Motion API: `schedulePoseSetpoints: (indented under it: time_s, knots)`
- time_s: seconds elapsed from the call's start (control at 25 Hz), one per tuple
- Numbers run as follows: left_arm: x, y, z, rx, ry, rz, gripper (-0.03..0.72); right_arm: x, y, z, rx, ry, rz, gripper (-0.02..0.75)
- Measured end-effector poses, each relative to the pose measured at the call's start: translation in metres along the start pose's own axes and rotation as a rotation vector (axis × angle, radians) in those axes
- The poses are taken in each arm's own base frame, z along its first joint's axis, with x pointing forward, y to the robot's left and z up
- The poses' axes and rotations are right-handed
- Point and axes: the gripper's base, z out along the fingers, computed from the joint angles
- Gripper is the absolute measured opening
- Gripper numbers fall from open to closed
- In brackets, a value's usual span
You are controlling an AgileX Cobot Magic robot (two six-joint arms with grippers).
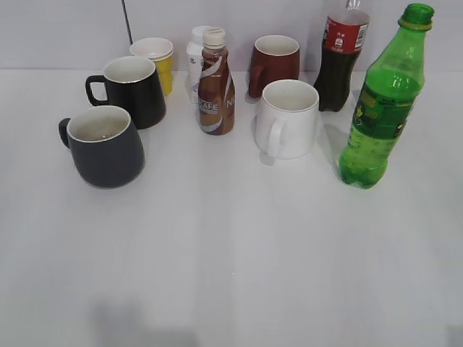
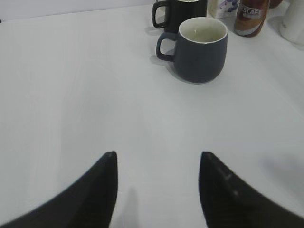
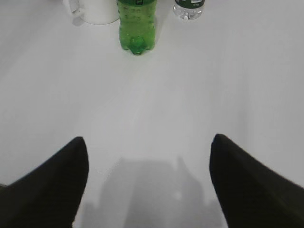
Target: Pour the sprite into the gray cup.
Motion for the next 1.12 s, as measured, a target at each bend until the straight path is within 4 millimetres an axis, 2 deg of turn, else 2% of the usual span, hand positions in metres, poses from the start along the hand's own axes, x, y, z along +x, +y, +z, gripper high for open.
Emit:
schedulePoseSetpoints:
  time_s: [0.4, 0.84, 1.12]
  knots:
    - [0.0004, -0.0017, -0.001, -0.173, 0.0, -0.084, 0.398, 0.0016, 0.001, -0.0027, 0.189, -0.016, 0.094, 0.582]
    - [0.0004, -0.0017, -0.001, -0.175, 0.0, -0.084, 0.301, 0.0017, 0.0011, -0.003, 0.195, -0.018, 0.097, 0.574]
    - [0.0004, -0.0017, -0.001, -0.175, 0.0, -0.084, 0.286, 0.0017, 0.0011, -0.003, 0.196, -0.018, 0.096, 0.571]
